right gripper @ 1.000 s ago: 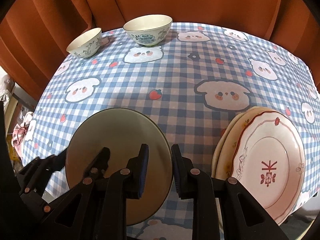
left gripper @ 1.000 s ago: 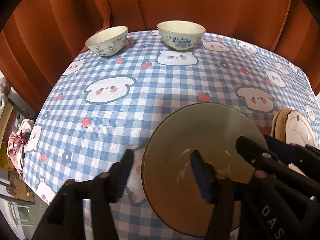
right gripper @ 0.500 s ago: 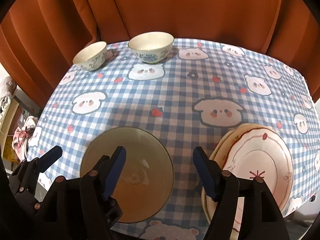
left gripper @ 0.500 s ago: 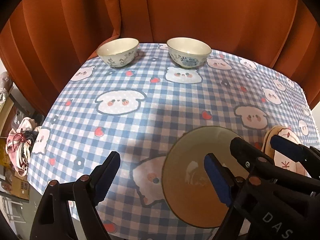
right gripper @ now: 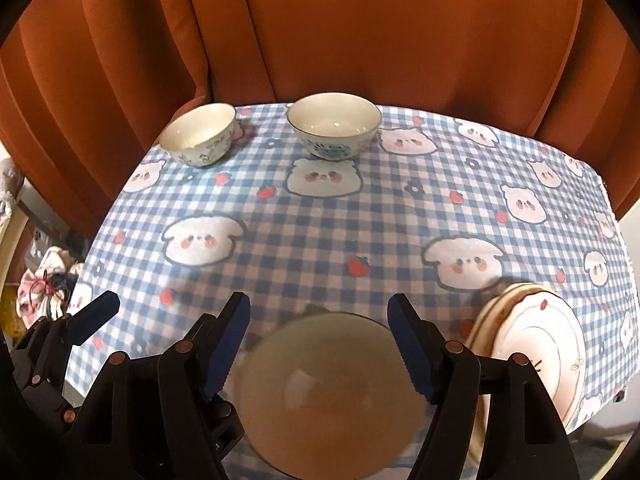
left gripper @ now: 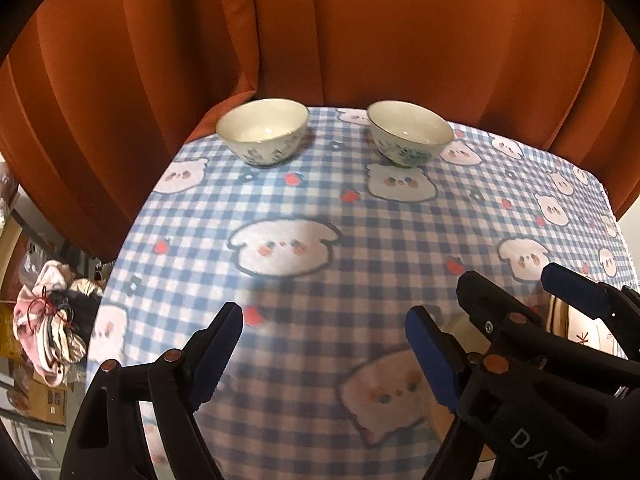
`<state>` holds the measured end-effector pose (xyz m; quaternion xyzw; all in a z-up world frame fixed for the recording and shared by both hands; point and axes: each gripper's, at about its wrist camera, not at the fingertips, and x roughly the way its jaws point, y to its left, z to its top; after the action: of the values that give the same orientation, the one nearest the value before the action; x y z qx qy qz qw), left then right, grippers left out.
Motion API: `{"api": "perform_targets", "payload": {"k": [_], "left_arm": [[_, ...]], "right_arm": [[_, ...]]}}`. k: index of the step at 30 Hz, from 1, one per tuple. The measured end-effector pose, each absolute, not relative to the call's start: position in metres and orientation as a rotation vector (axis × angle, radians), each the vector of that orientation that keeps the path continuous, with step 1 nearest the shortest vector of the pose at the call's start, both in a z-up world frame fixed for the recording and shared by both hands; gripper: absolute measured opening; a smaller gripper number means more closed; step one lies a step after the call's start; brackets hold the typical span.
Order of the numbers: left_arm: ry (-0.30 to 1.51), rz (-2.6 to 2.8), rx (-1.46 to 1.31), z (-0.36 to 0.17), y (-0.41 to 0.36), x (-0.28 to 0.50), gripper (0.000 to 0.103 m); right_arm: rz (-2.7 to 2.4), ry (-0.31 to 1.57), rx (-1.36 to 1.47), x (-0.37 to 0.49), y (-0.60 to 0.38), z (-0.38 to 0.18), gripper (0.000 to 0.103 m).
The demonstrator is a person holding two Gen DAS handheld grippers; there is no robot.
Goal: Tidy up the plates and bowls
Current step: 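Move both grippers to another green-rimmed cream bowl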
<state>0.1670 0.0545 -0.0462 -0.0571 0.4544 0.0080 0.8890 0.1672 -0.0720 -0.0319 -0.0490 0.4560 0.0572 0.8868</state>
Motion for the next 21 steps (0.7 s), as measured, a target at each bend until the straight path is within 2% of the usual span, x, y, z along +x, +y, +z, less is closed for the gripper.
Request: {"api": "perform_targets", "payload": {"k": [21], "left_arm": [[0.879,-0.053,-0.080,-0.024,0.172,0.243,0.081]], "right_arm": [[0.044,0.868,-0.031,0.221,0.059,-0.009,0.074]]}}
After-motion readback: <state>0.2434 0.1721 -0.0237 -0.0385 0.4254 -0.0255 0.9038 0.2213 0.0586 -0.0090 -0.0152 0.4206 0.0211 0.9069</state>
